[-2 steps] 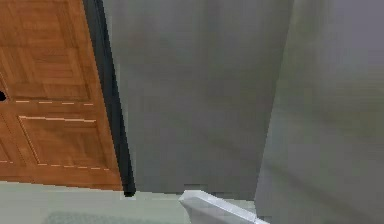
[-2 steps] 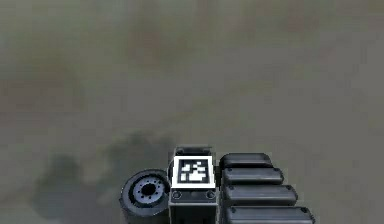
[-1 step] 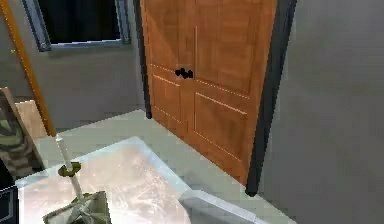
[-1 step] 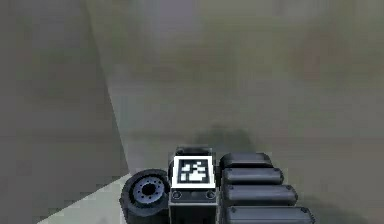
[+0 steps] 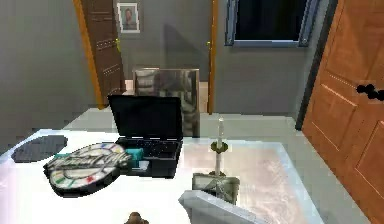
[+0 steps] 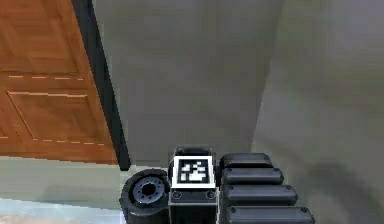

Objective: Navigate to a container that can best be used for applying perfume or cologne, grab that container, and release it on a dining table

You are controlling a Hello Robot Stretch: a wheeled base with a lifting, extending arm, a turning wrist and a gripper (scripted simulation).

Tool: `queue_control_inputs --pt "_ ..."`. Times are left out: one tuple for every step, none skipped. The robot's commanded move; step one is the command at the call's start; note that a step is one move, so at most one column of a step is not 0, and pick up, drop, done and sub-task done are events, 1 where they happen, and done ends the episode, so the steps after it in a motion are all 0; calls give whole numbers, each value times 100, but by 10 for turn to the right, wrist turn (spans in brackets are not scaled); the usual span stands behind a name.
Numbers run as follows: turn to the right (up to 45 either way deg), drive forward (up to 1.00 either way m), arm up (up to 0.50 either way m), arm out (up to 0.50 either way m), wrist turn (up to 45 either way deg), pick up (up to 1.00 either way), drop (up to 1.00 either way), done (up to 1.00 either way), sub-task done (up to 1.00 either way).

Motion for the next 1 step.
queue_control_inputs --pt "-450 0 0 0 0 0 0 0 0"
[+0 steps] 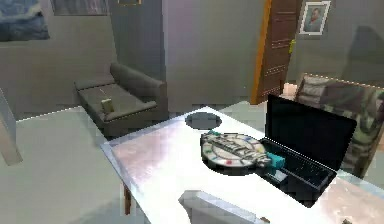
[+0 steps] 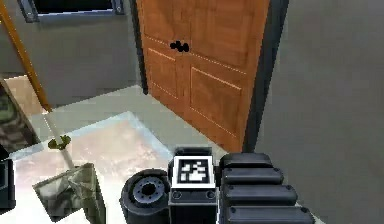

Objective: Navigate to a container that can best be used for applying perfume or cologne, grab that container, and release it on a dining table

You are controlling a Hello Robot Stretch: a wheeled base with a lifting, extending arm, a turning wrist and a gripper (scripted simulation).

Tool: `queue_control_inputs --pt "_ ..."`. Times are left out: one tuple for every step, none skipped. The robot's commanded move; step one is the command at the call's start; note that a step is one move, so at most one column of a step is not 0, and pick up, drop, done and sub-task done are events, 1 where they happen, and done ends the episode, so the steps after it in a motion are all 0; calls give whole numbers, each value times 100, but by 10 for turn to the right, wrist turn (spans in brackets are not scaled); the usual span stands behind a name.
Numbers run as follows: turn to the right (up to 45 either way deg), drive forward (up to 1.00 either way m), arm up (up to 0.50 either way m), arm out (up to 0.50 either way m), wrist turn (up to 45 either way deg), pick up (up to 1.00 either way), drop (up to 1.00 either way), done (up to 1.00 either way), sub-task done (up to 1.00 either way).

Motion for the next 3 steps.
queue_control_inputs --pt "-300 0 0 0 0 0 0 0 0" --pt "0 15 0 0 0 0 0 0 0" --pt "450 0 0 0 0 0 0 0 0"
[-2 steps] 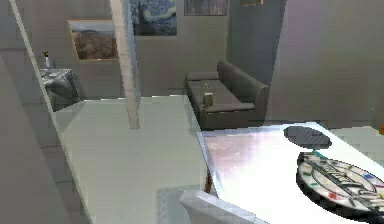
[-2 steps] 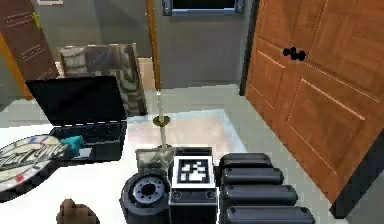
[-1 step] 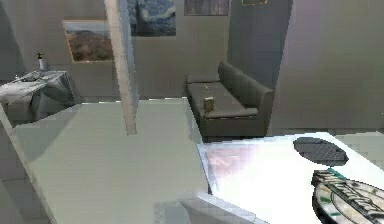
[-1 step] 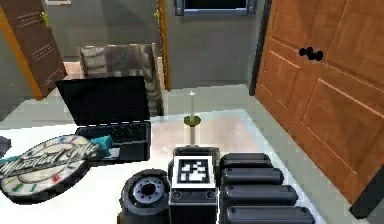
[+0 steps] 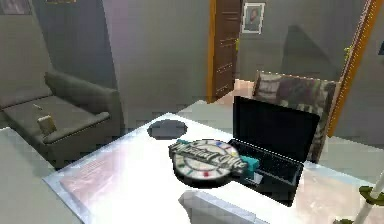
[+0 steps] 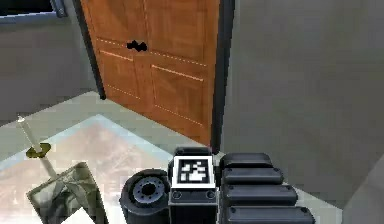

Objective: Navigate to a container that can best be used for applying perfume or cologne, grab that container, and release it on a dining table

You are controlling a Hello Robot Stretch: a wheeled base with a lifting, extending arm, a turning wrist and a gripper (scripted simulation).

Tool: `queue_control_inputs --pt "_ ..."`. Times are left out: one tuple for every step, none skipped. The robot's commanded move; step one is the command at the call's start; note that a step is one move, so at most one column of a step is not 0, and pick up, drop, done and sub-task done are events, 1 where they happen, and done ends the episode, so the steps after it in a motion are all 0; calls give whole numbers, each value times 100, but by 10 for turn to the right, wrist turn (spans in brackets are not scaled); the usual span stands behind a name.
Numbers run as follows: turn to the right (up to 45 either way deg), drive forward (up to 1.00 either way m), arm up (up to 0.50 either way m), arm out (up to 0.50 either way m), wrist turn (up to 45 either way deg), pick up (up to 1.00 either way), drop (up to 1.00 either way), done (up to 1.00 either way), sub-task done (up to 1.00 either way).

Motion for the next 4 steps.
queue_control_inputs --pt "450 0 0 0 0 0 0 0 0" --pt "450 0 0 0 0 0 0 0 0" --pt "30 0 0 0 0 0 0 0 0" --pt "-450 0 0 0 0 0 0 0 0"
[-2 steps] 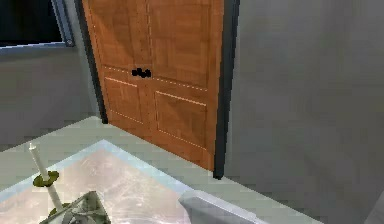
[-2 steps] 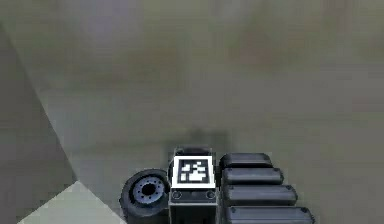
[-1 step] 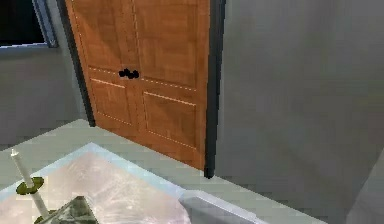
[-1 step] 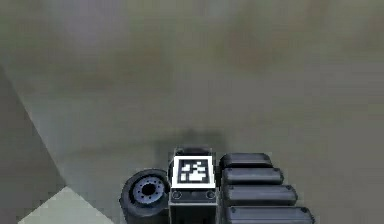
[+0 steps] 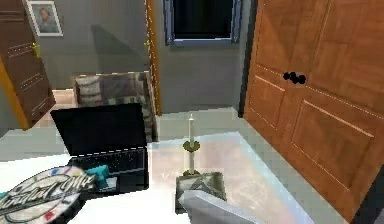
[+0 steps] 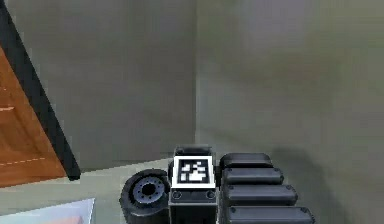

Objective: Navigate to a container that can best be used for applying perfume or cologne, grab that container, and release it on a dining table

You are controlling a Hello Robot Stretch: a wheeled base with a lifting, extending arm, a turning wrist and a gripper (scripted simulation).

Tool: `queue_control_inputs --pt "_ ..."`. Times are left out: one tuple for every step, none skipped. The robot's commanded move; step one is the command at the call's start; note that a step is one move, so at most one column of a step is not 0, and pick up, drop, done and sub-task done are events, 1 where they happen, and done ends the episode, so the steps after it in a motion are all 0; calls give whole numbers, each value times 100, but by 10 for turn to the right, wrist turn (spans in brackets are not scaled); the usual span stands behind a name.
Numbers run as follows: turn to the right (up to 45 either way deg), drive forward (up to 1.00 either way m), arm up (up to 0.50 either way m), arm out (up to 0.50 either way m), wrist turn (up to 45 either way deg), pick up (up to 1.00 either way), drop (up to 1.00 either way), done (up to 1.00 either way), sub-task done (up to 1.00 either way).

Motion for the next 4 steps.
queue_control_inputs --pt "-450 0 0 0 0 0 0 0 0" --pt "-420 0 0 0 0 0 0 0 0" --pt "0 0 0 34 0 0 0 0 0" --pt "0 0 0 0 390 0 0 0 0"
